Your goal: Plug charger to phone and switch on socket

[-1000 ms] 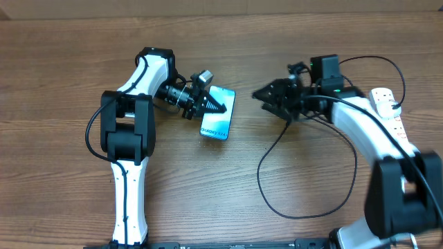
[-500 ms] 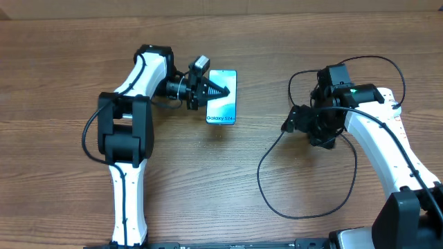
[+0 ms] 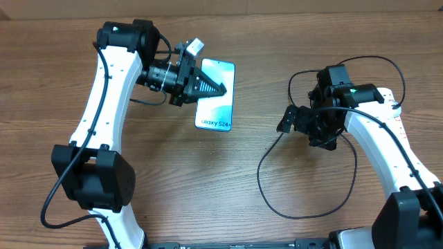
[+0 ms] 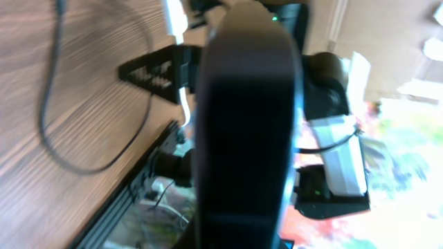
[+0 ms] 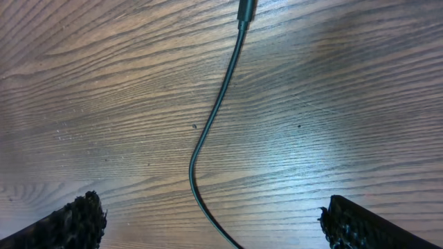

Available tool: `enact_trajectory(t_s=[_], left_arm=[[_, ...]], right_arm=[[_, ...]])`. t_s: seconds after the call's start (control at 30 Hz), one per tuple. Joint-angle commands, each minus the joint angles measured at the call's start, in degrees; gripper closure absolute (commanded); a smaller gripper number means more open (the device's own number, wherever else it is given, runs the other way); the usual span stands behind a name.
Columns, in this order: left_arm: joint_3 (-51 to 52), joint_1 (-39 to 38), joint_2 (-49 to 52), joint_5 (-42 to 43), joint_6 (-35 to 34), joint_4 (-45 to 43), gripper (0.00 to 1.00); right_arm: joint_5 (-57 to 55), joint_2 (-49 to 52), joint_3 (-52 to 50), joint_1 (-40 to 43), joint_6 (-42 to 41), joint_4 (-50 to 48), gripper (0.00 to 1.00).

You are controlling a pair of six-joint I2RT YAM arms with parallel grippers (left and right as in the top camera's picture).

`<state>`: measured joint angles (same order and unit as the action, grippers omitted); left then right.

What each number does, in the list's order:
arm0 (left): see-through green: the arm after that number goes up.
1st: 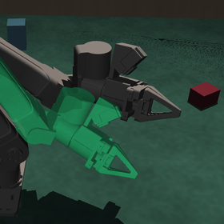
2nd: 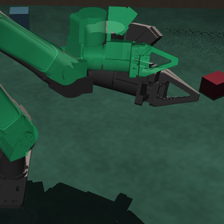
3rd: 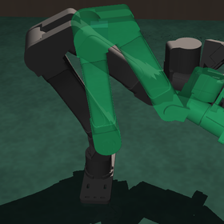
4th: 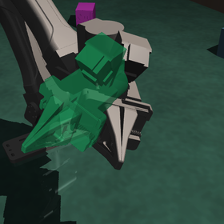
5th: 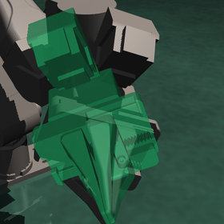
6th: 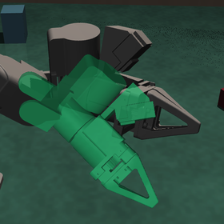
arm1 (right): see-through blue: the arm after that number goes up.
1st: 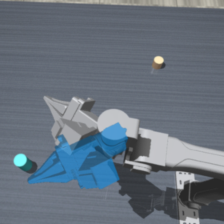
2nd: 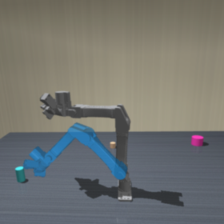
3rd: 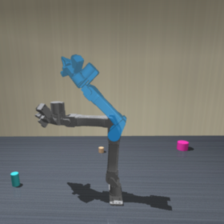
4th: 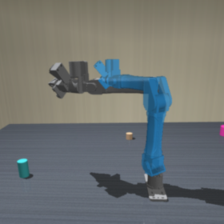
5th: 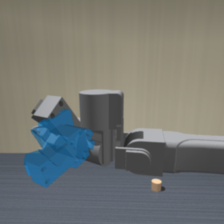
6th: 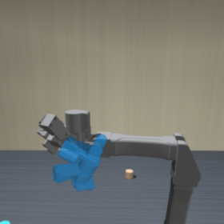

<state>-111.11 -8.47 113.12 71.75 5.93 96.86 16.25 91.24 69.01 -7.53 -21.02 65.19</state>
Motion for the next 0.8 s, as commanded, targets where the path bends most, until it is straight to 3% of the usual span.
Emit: enact_trajectory(t_s=[0.0,0.17,0.33,0.43,0.57,0.77], left_arm=[[-0.5,-2.86,-2.58,-4.44,-9.18,0.02,0.96],[0.9,-9.92,-2.54,-4.35,-10.99,-0.79,0.96],[9.4,-15.19,-2.54,-4.31,-14.14,-5.7,0.95],[16.65,-15.5,-2.54,-3.43,-14.08,-6.97,0.96],[26.99,-13.92,-2.54,4.55,-9.68,-6.78,0.95],[39.12,-13.73,-2.54,6.08,-12.22,-7.41,0.95]], right_arm=[[0.33,-0.81,1.11,0.0,0.31,-0.46,0.0],[0.37,-0.81,1.11,0.0,0.26,-2.62,0.0],[0.35,-0.81,1.11,0.0,0.28,-7.5,0.0],[0.33,-0.81,1.11,0.0,0.28,-8.87,0.0],[0.33,-0.81,1.11,0.0,0.28,-9.6,0.0],[0.35,-0.81,1.11,0.0,0.28,-9.6,0.0]])
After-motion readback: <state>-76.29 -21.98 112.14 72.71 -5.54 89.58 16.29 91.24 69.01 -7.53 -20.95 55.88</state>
